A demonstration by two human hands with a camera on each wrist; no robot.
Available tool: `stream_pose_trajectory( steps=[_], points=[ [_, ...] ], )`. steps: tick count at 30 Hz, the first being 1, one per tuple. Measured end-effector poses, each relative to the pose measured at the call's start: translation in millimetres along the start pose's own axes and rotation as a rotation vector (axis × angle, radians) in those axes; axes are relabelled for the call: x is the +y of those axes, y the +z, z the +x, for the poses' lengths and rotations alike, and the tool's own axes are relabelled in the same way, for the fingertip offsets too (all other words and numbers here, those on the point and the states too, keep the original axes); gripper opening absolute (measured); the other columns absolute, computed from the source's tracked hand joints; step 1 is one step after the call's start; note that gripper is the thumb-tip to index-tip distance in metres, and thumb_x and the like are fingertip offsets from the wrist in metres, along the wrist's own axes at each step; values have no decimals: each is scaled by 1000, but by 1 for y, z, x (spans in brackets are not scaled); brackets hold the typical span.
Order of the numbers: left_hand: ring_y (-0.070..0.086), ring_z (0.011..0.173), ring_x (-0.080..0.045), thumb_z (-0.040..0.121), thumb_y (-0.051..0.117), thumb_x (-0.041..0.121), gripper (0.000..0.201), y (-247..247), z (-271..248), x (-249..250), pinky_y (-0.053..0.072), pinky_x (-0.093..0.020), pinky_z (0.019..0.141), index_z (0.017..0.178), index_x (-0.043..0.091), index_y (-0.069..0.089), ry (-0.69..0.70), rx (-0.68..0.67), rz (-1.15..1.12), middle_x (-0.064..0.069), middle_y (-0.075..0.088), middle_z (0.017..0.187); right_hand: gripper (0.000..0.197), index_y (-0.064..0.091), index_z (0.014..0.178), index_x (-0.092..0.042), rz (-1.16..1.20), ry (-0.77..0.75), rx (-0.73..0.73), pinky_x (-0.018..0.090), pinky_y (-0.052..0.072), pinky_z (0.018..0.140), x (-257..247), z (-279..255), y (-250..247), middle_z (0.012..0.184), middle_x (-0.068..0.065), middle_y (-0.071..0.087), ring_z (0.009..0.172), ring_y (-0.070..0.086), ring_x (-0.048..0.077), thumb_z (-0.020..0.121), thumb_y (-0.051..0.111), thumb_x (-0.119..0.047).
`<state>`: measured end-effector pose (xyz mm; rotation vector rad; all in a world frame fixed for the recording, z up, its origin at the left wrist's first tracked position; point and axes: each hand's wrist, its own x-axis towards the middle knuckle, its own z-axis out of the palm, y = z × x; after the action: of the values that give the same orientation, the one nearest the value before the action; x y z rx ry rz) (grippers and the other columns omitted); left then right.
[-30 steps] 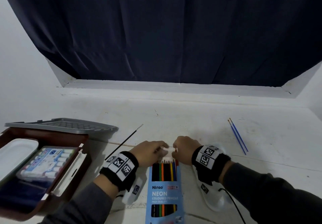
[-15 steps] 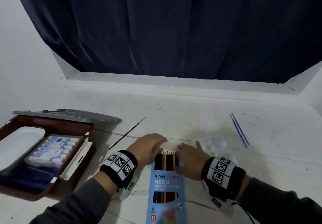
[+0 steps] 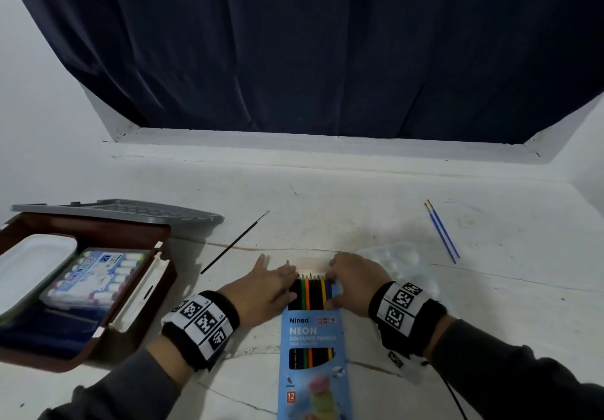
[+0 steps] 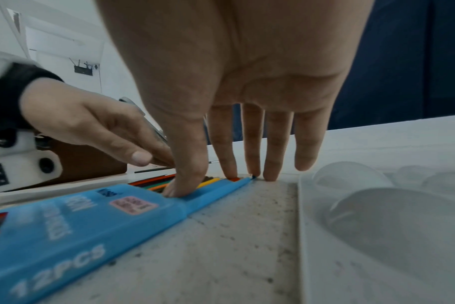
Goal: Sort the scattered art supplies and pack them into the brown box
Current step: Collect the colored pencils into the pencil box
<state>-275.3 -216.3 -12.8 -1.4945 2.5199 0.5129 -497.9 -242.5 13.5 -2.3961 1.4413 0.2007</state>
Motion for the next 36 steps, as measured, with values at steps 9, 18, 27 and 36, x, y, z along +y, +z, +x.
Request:
stream_pose_trajectory(
  steps=[9,18,27,36],
  points=[
    [48,118,-13,102,48,29,42,-2,-20,9,43,-31,101,143,20,48,107,253,-178,2,53,129,52,67,110,-14,38,31,17,39,51,90,-4,-1,-2,121,0,54,110,55,21,73,80,-48],
    [55,103,-18,99,56,34,38,-5,-15,26,48,-31,93,128,10,56,-211,240,-303,-4,53,114,66,56,116,-18,239,126,68,29,47,80,-1,-4,-3,113,1,58,98,54,18,63,89,-40],
    [61,111,-8,99,58,19,36,6,-10,25,49,-19,94,135,24,59,-279,465,-731,2,62,125,46,46,131,-20,862,190,185,32,47,70,4,6,8,86,0,59,75,56,17,90,66,-22],
    [72,89,-11,98,55,39,27,-72,-28,40,59,-33,83,124,36,62,-66,746,-804,5,70,100,39,76,99,-12,1238,-77,437,40,59,77,11,-5,-37,107,9,67,95,67,33,92,49,15]
  ],
)
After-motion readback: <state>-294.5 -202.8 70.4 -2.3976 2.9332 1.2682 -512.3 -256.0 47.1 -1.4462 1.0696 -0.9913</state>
